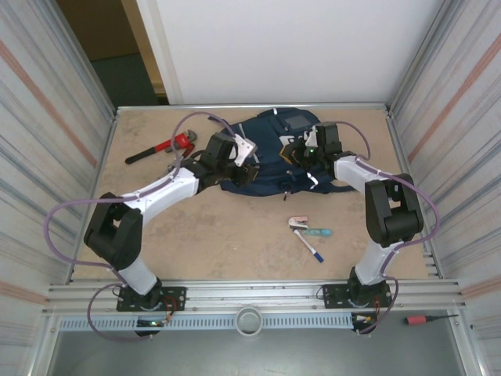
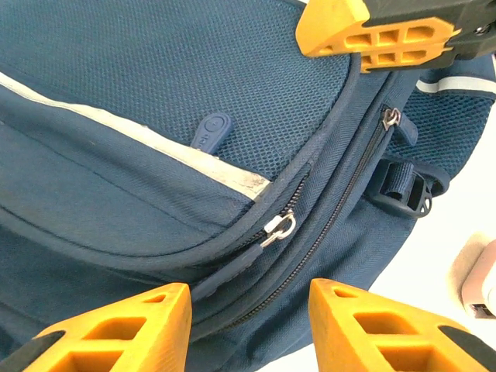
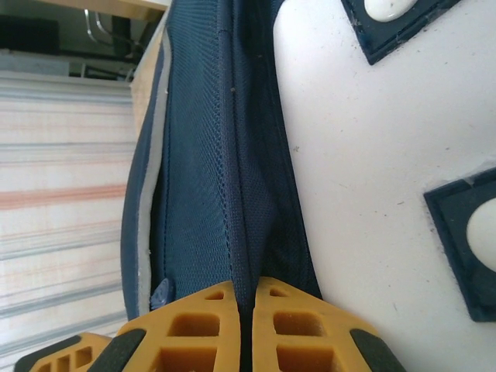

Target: Pack the student bag

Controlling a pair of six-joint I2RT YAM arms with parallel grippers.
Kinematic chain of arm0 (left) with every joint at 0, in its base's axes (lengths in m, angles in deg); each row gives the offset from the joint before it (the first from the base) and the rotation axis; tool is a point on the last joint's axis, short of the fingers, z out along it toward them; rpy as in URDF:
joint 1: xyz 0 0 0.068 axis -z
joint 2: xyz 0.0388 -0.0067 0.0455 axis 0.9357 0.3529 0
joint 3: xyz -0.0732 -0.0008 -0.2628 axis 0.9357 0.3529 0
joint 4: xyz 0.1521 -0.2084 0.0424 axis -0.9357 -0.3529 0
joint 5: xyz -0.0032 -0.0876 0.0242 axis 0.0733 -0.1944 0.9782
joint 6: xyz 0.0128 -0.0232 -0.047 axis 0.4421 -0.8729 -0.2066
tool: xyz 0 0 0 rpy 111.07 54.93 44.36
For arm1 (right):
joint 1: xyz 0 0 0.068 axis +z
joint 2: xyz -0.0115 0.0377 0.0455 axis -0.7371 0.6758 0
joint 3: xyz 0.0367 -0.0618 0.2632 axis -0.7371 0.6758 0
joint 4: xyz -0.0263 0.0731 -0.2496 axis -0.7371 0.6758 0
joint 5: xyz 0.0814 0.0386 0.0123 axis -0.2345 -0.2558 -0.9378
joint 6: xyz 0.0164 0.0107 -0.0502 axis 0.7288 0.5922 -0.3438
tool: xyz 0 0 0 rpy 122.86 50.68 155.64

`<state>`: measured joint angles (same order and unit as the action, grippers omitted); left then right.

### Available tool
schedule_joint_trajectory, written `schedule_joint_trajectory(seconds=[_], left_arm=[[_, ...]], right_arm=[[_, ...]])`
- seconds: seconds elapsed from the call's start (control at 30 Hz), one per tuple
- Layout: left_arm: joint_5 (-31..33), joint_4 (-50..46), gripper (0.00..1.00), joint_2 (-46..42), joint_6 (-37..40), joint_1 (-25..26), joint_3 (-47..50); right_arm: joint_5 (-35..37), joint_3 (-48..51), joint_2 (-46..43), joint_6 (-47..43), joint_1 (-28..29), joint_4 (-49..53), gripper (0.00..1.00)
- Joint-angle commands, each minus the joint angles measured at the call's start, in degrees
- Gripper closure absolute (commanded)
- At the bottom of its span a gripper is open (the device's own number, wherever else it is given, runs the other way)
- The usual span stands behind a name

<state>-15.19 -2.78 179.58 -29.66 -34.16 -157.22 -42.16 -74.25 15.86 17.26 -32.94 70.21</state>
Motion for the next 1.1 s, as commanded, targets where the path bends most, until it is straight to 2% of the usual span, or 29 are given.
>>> schedule_joint_trajectory(seconds=[0.0,0.17,0.4,0.53,0.9,1.07], left_arm=[[-0.82,-3.30,0.57,2.15,-1.22,-0.46,-3.35],[-0.10,-4.68,0.58,4.00,-1.72,-0.37,-5.19],[2.82,-4.16,0.52,5.23,-2.01,-0.50,-6.38],[2.01,-4.32,0.56,6.78,-1.84,-0.59,-7.82],[1.50,-3.48,0.82,9.98,-1.67,-0.61,-10.82],[0.87,-2.50,1.00,8.32,0.10,-0.59,-9.34]], right_arm=[[-3.27,-0.83,-2.97,1.82,0.32,-6.28,1.00],[-3.27,-0.83,-2.98,1.82,0.31,-6.41,1.00],[-3.77,-1.01,-2.60,1.73,0.48,-6.37,1.00],[-3.99,-0.84,-2.57,1.66,0.51,-6.41,1.00],[-5.00,-0.62,-2.35,0.90,1.10,-5.79,1.00],[-5.64,-0.77,-1.86,-1.15,-0.09,-3.69,1.00]])
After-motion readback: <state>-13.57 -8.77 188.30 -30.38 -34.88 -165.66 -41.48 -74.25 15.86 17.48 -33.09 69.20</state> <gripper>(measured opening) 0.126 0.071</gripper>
